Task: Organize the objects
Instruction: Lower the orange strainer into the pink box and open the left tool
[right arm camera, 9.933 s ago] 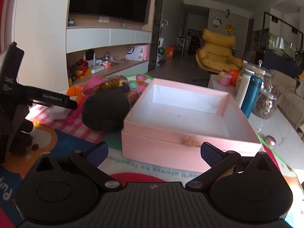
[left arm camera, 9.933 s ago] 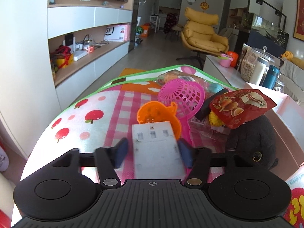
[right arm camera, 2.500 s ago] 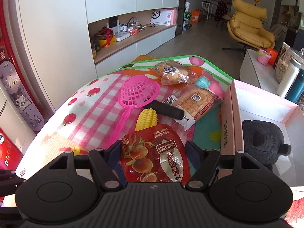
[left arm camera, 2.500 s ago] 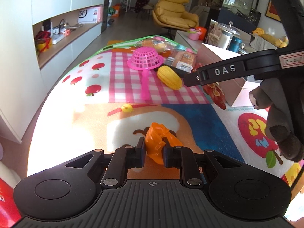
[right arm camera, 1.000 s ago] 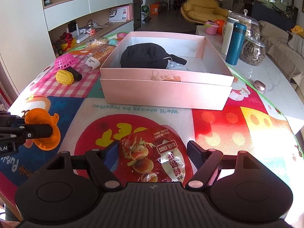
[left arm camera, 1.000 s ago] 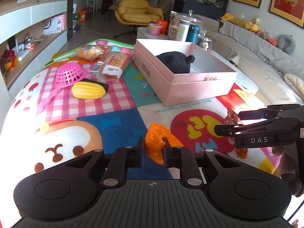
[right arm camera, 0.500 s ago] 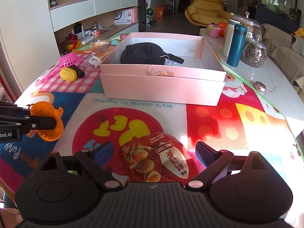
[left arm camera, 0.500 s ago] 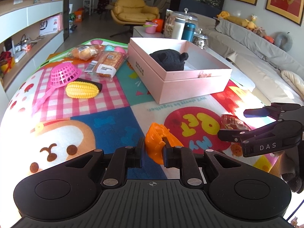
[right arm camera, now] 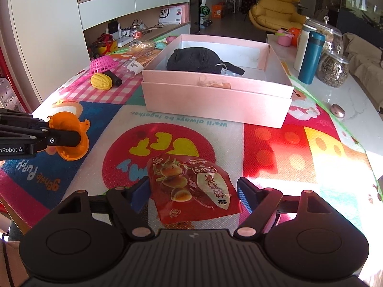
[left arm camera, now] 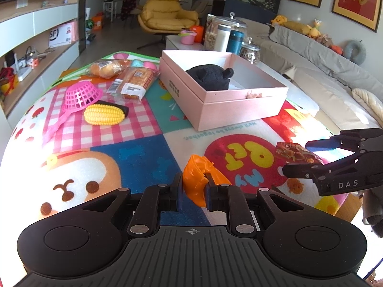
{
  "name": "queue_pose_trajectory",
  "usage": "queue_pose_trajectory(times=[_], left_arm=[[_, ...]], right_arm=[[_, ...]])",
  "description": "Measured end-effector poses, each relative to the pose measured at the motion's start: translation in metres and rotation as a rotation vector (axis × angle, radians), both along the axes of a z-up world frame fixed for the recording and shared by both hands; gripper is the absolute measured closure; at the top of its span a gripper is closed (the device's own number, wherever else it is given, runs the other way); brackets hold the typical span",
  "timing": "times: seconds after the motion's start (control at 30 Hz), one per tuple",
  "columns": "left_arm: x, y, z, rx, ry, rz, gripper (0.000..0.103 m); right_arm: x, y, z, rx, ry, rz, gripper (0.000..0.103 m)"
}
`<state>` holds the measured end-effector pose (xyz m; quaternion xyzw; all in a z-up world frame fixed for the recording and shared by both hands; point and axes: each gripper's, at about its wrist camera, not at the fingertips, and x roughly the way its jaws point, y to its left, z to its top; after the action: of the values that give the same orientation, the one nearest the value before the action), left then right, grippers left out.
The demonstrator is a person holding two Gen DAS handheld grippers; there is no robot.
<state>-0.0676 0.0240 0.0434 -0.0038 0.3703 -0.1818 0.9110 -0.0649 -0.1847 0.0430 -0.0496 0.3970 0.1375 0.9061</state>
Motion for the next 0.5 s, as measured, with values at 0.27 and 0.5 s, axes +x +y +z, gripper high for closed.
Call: queue_pose_trajectory(times=[0.27,0.5], left_arm=[[0.000,-0.011,0.033,-0.037,-0.057,-0.049,0.083],[0.078,-0.050,0.087,-0.192,-0.156,-0.020,0.083]], right_arm=[[-0.016,-0.011,0.030,-0.015,-0.086,-0.032,0.026],[-0.023,-0.029,0.043,0.001,-0.146,-0.080,0.025]])
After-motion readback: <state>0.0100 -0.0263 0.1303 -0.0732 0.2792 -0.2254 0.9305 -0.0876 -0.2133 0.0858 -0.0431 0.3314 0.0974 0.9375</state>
